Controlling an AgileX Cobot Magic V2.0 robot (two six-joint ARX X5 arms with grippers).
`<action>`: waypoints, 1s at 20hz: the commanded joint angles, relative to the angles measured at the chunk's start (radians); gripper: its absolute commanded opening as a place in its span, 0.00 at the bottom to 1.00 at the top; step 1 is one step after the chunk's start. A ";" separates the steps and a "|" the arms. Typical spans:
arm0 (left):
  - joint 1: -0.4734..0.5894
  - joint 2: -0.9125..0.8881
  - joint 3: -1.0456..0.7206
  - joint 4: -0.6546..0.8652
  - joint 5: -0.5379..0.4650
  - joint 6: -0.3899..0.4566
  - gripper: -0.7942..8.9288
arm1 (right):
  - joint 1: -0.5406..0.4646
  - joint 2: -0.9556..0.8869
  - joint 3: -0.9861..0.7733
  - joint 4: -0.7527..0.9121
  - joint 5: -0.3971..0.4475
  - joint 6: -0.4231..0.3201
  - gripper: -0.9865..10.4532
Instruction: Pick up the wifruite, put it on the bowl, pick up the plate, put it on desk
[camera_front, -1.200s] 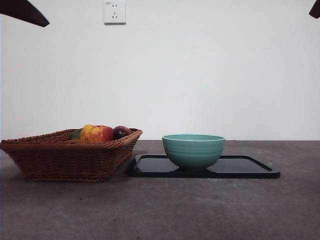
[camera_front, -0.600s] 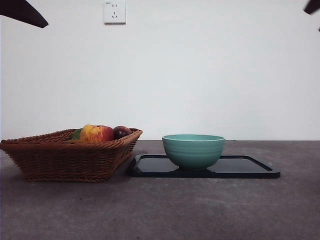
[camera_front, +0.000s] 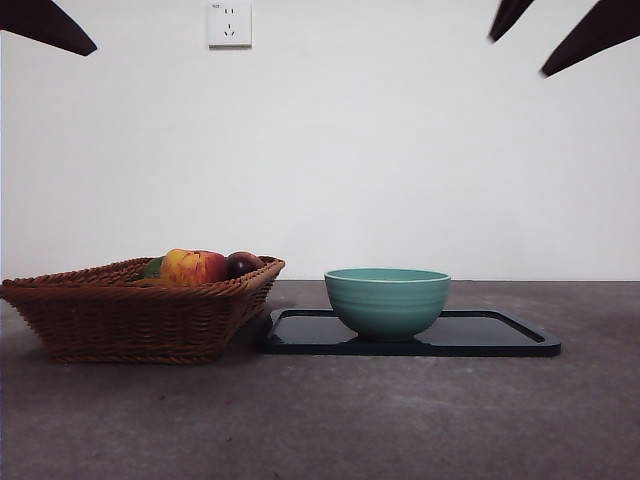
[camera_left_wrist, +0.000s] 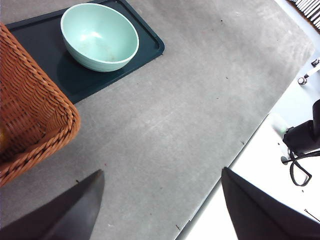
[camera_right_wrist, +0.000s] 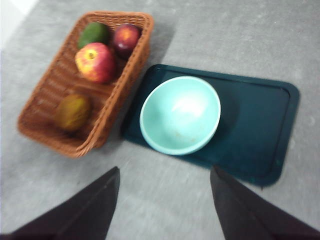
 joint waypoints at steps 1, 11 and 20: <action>-0.005 0.007 0.019 0.005 0.005 0.013 0.47 | 0.001 0.126 0.080 0.010 0.010 -0.031 0.34; -0.005 0.007 0.019 0.005 0.005 0.013 0.47 | -0.003 0.489 0.180 0.093 0.057 -0.069 0.34; -0.005 0.007 0.019 0.005 0.005 0.013 0.47 | -0.003 0.673 0.180 0.229 0.057 -0.069 0.34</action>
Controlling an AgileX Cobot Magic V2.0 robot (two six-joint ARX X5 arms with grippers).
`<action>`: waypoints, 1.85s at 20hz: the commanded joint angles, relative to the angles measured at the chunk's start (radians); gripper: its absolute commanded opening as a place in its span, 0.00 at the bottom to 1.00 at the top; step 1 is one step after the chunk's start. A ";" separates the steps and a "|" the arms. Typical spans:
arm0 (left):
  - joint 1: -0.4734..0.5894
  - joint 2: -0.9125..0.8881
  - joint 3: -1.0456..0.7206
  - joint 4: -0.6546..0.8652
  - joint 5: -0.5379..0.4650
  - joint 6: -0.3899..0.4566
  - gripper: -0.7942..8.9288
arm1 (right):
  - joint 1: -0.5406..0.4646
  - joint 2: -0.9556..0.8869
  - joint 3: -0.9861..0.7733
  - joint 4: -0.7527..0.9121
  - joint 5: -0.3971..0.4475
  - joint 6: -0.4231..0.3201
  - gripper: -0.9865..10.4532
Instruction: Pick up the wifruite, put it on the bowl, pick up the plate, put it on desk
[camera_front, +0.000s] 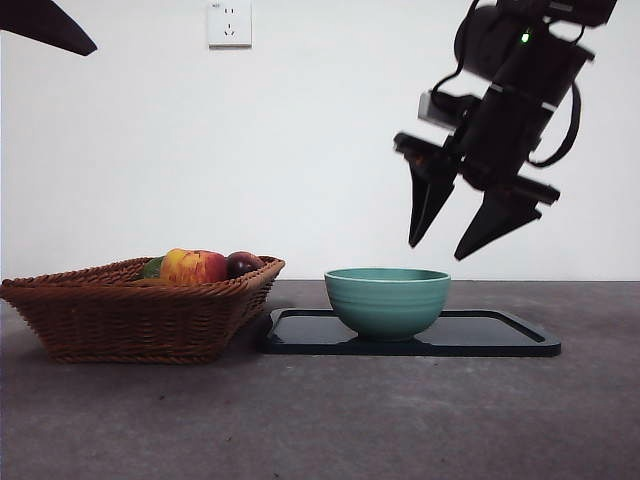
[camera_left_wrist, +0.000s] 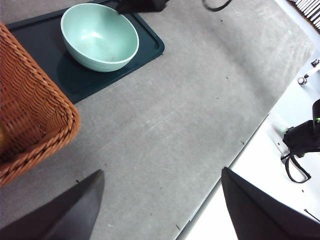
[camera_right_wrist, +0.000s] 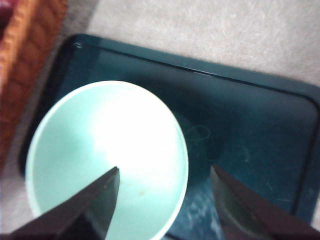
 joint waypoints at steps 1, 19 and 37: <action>-0.005 0.007 0.019 0.005 0.005 0.012 0.47 | 0.003 0.055 0.021 0.026 0.004 -0.009 0.34; -0.005 0.006 0.019 0.004 0.005 0.012 0.47 | 0.003 0.039 0.024 0.098 0.049 -0.029 0.09; -0.005 0.006 0.019 -0.002 0.004 0.012 0.47 | 0.148 -0.583 -0.104 -0.265 0.103 -0.051 0.09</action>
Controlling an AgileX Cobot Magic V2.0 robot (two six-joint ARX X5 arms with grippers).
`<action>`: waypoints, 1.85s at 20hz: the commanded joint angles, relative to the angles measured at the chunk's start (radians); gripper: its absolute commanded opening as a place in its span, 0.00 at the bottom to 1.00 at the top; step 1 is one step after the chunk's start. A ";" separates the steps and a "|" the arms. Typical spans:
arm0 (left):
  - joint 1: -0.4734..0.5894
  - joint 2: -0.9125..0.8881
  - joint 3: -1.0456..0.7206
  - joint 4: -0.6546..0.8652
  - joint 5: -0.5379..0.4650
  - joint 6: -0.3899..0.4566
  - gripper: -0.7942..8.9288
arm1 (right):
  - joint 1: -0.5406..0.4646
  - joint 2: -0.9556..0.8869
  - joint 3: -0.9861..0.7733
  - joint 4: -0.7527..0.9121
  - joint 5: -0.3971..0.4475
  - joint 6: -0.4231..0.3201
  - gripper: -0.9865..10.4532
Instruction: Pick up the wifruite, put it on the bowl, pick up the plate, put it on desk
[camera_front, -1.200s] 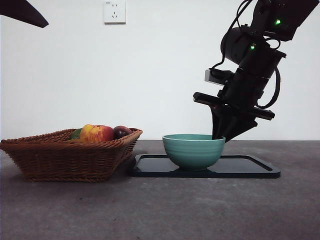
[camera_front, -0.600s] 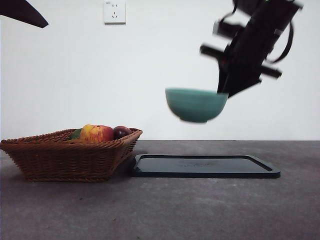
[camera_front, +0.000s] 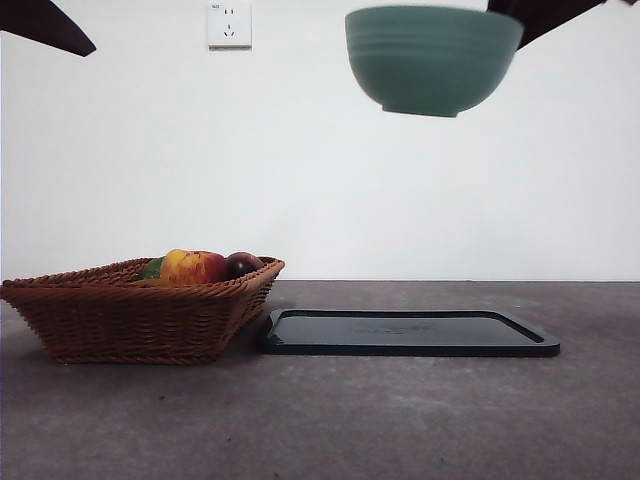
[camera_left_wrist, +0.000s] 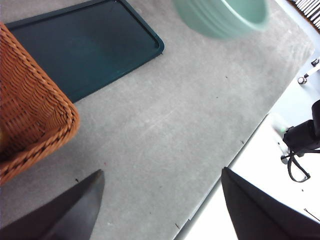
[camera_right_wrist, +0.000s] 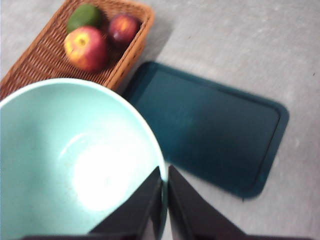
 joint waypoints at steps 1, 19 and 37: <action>-0.005 0.006 0.019 0.004 0.004 0.012 0.47 | 0.042 -0.044 -0.077 0.019 0.019 0.002 0.09; -0.005 0.006 0.019 0.003 0.005 0.012 0.47 | 0.150 0.076 -0.524 0.430 0.038 0.109 0.09; -0.005 0.006 0.019 0.003 0.005 0.012 0.47 | 0.157 0.150 -0.505 0.485 0.037 0.136 0.27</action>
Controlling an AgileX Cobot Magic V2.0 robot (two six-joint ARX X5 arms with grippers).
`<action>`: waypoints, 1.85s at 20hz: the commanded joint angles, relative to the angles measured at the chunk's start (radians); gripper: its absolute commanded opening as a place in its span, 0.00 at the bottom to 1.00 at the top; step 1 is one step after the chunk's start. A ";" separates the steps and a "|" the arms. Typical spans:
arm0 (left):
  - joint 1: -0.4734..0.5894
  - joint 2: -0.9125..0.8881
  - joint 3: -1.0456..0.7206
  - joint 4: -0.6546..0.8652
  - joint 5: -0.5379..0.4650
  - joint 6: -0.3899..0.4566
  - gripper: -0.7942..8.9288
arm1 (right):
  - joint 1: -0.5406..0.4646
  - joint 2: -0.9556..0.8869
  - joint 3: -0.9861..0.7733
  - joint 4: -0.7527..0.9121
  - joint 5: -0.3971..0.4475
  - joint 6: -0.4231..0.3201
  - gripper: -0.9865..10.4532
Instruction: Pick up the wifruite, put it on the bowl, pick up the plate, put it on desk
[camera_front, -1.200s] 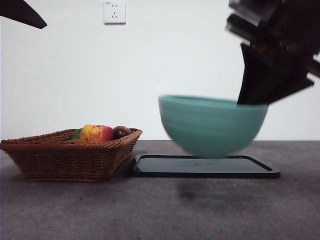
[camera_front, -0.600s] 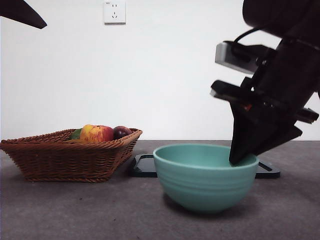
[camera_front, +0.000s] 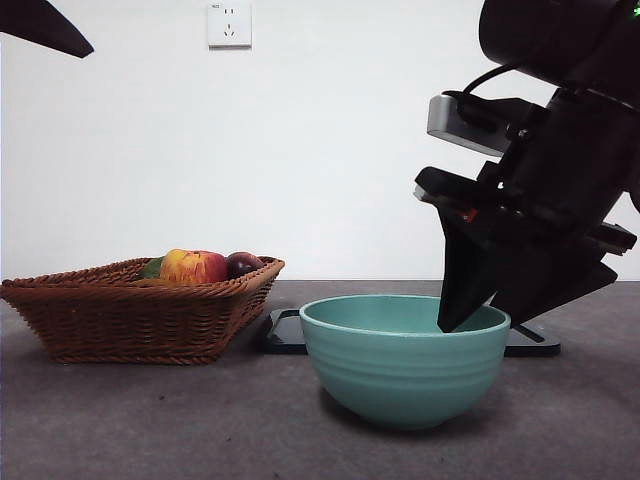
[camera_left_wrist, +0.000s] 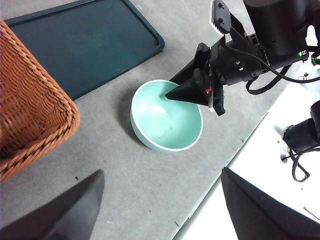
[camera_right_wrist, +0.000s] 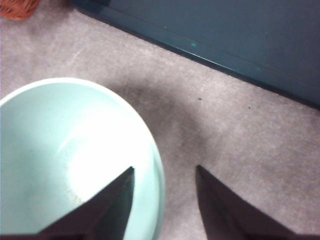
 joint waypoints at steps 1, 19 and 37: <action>-0.005 0.006 0.019 0.008 0.005 0.012 0.47 | 0.010 -0.024 0.031 -0.006 0.001 0.014 0.27; -0.005 0.006 0.019 0.008 0.005 0.011 0.47 | 0.010 -0.536 0.208 -0.593 -0.240 -0.065 0.27; -0.005 0.006 0.019 0.008 0.005 0.012 0.09 | 0.010 -0.551 0.208 -0.645 -0.236 -0.082 0.09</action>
